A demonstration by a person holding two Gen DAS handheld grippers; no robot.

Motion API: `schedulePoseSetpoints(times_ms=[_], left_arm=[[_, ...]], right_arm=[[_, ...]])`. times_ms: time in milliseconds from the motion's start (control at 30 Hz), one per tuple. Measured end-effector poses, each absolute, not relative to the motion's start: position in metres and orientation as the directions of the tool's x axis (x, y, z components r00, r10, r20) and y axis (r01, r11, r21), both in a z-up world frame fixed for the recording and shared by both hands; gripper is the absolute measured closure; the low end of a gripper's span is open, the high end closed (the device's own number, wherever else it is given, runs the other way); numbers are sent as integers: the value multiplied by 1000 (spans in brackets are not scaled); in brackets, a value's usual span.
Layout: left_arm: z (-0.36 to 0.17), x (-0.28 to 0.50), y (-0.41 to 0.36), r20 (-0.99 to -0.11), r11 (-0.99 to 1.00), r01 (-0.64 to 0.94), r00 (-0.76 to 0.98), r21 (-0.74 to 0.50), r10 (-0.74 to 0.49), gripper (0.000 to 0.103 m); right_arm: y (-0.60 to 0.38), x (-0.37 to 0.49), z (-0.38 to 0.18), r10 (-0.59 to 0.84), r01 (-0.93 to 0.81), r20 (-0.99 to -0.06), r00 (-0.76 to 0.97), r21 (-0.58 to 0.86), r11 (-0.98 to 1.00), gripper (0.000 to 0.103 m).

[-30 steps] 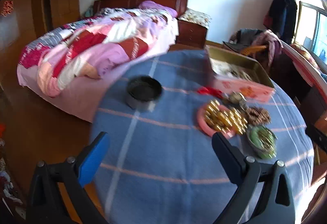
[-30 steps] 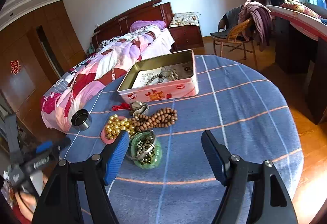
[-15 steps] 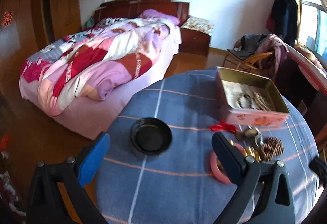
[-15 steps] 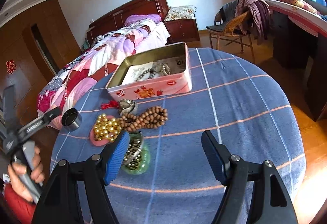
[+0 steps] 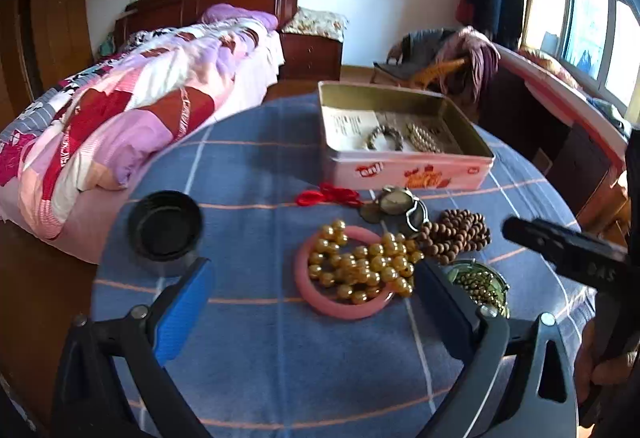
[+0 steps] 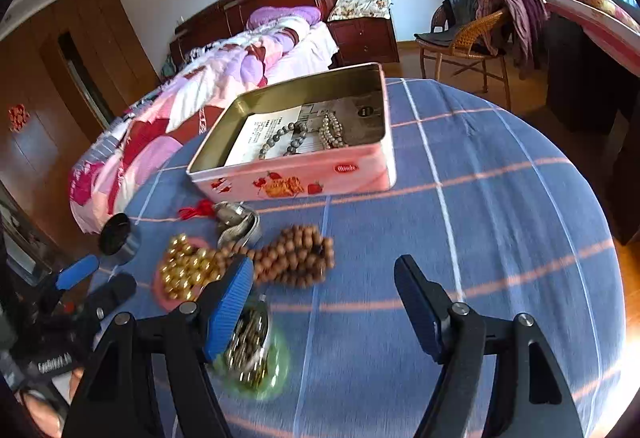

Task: Organize jewelry
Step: 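Grasp the brown wooden beads with the right tool while the left grasps gold beads, then lift both bead strands into the pink tin and open both tools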

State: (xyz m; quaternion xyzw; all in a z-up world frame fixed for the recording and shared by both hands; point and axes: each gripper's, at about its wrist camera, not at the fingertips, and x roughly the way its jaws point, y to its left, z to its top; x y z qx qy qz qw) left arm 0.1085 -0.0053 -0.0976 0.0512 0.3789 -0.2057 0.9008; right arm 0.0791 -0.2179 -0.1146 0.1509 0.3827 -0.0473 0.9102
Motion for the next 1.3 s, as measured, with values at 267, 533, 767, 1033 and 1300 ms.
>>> schedulePoseSetpoints(times_ms=[267, 533, 767, 1033, 1300], left_arm=[[-112, 116, -15, -740, 914, 402, 598, -55, -307, 2], [-121, 128, -39, -764, 892, 446, 550, -73, -337, 26], [-119, 127, -44, -760, 868, 480, 515, -127, -396, 65], [-100, 118, -36, -710, 846, 509, 536, -160, -457, 92], [-78, 101, -31, -661, 839, 526, 581, -140, -475, 92]], right_arm=[[-209, 118, -135, 37, 205, -769, 638, 215, 955, 30], [-194, 117, -136, 42, 124, -756, 653, 162, 979, 69], [-213, 90, -104, 25, 156, -677, 736, 205, 966, 96], [-233, 76, -92, 42, 186, -641, 767, 284, 940, 96], [-234, 52, -62, 32, 170, -584, 811, 287, 943, 96]])
